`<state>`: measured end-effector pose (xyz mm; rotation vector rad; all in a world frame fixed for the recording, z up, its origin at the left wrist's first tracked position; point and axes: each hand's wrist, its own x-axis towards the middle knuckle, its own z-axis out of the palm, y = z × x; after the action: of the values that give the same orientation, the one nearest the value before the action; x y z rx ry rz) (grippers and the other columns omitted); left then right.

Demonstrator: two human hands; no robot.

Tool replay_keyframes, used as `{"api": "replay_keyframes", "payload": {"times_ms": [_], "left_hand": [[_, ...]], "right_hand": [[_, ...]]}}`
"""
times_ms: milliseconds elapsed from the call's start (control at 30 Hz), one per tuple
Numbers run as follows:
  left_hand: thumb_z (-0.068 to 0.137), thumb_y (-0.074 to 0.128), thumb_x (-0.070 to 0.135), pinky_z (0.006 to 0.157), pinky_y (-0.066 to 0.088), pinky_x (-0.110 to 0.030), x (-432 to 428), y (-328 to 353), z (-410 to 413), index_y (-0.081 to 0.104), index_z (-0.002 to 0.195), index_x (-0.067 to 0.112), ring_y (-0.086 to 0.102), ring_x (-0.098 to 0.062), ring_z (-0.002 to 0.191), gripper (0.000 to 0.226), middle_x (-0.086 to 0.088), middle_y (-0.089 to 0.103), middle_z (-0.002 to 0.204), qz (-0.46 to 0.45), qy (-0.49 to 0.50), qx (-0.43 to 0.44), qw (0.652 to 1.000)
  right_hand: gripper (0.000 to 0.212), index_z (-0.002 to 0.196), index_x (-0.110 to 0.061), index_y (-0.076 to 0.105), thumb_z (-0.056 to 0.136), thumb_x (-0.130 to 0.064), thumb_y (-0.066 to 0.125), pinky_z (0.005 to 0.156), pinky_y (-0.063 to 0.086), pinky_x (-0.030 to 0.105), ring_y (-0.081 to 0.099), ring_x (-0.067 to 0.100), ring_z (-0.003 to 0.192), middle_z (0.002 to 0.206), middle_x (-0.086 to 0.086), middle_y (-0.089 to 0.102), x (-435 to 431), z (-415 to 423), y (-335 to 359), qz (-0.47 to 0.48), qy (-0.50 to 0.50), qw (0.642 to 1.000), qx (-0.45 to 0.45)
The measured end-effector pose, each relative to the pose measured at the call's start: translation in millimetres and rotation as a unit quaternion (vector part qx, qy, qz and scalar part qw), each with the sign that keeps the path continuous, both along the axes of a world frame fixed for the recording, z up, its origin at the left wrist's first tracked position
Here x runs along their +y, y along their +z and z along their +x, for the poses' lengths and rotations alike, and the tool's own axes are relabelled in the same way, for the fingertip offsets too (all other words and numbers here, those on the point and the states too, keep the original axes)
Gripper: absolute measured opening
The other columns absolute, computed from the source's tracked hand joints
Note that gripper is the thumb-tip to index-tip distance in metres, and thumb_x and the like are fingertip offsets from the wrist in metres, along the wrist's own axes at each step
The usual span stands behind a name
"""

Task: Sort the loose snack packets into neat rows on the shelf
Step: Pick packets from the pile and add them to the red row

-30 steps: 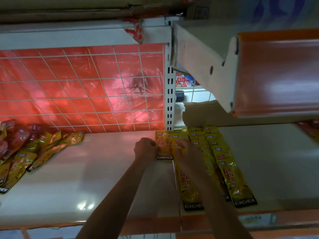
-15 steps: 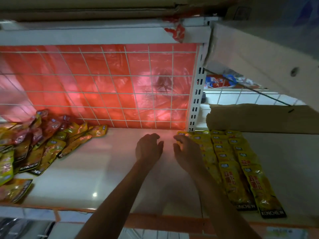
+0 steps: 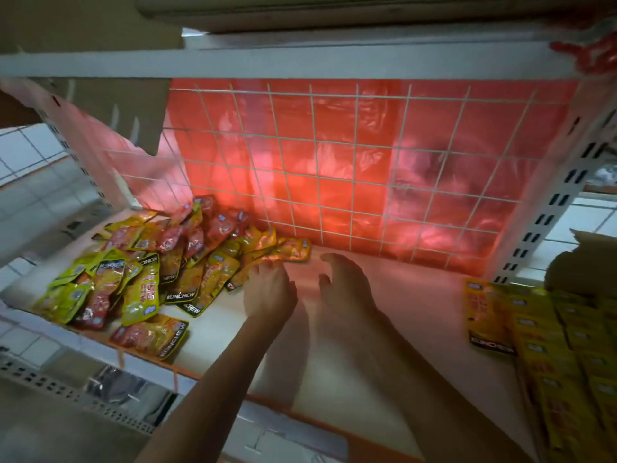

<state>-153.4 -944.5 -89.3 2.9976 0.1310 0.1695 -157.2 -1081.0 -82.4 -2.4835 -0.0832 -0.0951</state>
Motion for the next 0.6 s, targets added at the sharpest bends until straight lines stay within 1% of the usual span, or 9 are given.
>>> {"api": "replay_keyframes", "payload": {"times_ms": [100, 133, 233, 300, 400, 433, 500, 567, 600], "left_hand": [[0.091, 0.052, 0.032, 0.091, 0.042, -0.04, 26, -9, 8, 0.049, 0.127, 0.01, 0.039, -0.032, 0.124, 0.041, -0.011, 0.049, 0.128, -0.007, 0.03, 0.008, 0.999], [0.092, 0.051, 0.032, 0.09, 0.043, -0.041, 32, -11, 10, 0.05, 0.126, 0.01, 0.038, -0.032, 0.125, 0.04, -0.01, 0.048, 0.128, -0.008, 0.035, 0.008, 0.999], [0.094, 0.047, 0.033, 0.089, 0.043, -0.041, 41, -17, 14, 0.053, 0.122, 0.013, 0.038, -0.031, 0.125, 0.036, -0.007, 0.048, 0.127, -0.003, 0.044, -0.004, 0.999], [0.093, 0.047, 0.034, 0.088, 0.043, -0.041, 44, -20, 17, 0.056, 0.121, 0.016, 0.04, -0.03, 0.122, 0.034, -0.005, 0.048, 0.125, 0.001, 0.046, -0.018, 0.999], [0.091, 0.049, 0.031, 0.085, 0.043, -0.041, 46, -23, 19, 0.061, 0.116, 0.018, 0.043, -0.03, 0.115, 0.031, -0.005, 0.051, 0.119, 0.004, 0.043, -0.031, 0.999], [0.089, 0.051, 0.028, 0.083, 0.043, -0.042, 47, -23, 19, 0.063, 0.112, 0.017, 0.045, -0.031, 0.112, 0.029, -0.006, 0.053, 0.115, 0.005, 0.042, -0.033, 0.999], [0.082, 0.06, 0.021, 0.074, 0.045, -0.042, 47, -24, 18, 0.069, 0.098, 0.013, 0.05, -0.035, 0.102, 0.02, -0.01, 0.058, 0.103, -0.004, 0.032, -0.048, 0.998], [0.074, 0.065, 0.02, 0.063, 0.047, -0.042, 46, -28, 17, 0.067, 0.085, 0.009, 0.055, -0.038, 0.09, 0.015, -0.013, 0.059, 0.091, -0.015, 0.013, -0.063, 0.998], [0.074, 0.062, 0.022, 0.061, 0.048, -0.041, 46, -30, 17, 0.064, 0.082, 0.009, 0.057, -0.038, 0.086, 0.016, -0.013, 0.06, 0.088, -0.029, -0.003, -0.07, 0.997]], "right_hand": [[0.054, 0.146, -0.014, 0.033, 0.094, -0.018, 0.048, 0.108, 0.027, 0.03, 0.035, 0.025, 0.135, 0.148, 0.008, 0.039, 29, 20, -4, -0.034, 0.037, 0.999, 0.021], [0.055, 0.145, -0.014, 0.034, 0.093, -0.017, 0.049, 0.108, 0.029, 0.031, 0.035, 0.026, 0.135, 0.148, 0.009, 0.038, 37, 26, -5, -0.03, 0.042, 0.999, 0.016], [0.049, 0.137, -0.015, 0.047, 0.088, -0.01, 0.05, 0.105, 0.035, 0.032, 0.042, 0.028, 0.13, 0.141, 0.008, 0.046, 57, 44, -11, 0.001, 0.025, 1.0, -0.017], [0.046, 0.135, -0.018, 0.047, 0.089, -0.011, 0.049, 0.102, 0.037, 0.034, 0.044, 0.028, 0.128, 0.139, 0.006, 0.047, 63, 55, -14, -0.002, 0.018, 1.0, -0.007], [0.057, 0.143, -0.023, 0.035, 0.089, -0.019, 0.051, 0.109, 0.029, 0.044, 0.032, 0.026, 0.135, 0.148, 0.001, 0.036, 62, 63, -24, -0.114, 0.049, 0.992, 0.022], [0.056, 0.141, -0.024, 0.037, 0.088, -0.022, 0.053, 0.108, 0.029, 0.046, 0.033, 0.026, 0.133, 0.145, 0.0, 0.037, 61, 63, -27, -0.137, 0.044, 0.989, 0.013], [0.046, 0.131, -0.024, 0.049, 0.085, -0.024, 0.056, 0.105, 0.031, 0.048, 0.037, 0.028, 0.127, 0.136, 0.002, 0.044, 58, 60, -30, -0.152, 0.021, 0.988, -0.013], [0.036, 0.121, -0.022, 0.059, 0.085, -0.027, 0.058, 0.105, 0.032, 0.048, 0.038, 0.031, 0.127, 0.132, 0.007, 0.048, 56, 57, -31, -0.146, -0.005, 0.989, -0.036], [0.034, 0.118, -0.02, 0.061, 0.085, -0.028, 0.058, 0.105, 0.032, 0.047, 0.036, 0.033, 0.129, 0.133, 0.01, 0.048, 53, 56, -32, -0.141, -0.01, 0.989, -0.043]]}}
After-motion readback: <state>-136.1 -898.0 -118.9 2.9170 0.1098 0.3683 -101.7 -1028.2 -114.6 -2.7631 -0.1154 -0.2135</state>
